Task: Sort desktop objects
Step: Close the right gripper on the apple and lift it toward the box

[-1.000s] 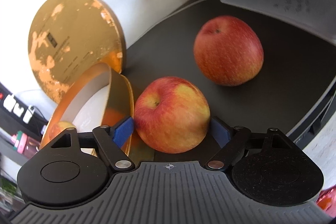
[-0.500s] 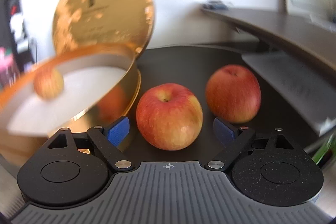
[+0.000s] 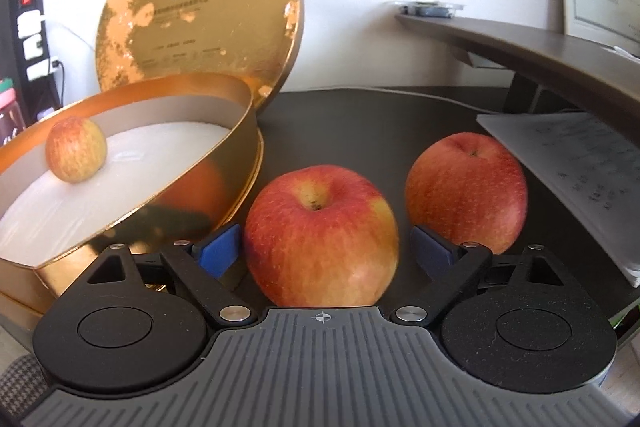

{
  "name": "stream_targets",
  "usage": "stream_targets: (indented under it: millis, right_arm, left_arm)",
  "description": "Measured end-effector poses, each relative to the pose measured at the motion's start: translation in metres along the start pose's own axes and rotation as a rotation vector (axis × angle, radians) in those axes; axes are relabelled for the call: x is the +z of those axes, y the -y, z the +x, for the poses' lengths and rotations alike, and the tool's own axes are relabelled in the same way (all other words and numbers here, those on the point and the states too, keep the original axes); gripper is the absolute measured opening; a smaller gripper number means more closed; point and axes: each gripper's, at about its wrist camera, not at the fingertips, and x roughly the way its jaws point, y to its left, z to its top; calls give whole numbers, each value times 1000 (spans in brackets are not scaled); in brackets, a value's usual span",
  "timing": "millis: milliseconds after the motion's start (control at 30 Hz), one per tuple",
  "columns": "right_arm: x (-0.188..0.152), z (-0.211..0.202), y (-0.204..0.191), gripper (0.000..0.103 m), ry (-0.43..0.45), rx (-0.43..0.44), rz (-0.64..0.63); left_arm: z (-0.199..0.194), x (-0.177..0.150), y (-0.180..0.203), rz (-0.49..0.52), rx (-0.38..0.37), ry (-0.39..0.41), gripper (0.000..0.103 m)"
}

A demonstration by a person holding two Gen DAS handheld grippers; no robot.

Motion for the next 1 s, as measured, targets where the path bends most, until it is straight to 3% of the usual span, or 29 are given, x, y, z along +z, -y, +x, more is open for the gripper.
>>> stream_targets:
  millis: [400,633,1000]
  right_arm:
    - [-4,7,-1,84,-15,-10,14]
    - [-8,-7,6,84,22,-4,130]
    - [36,-54,-14,84,111,15,111]
  left_arm:
    - [1,-1,0,-2,2,-4,103]
    - [-5,-4,-5,-13,2,8,103]
    - [-26,-11,-17,-24,-35,77,103]
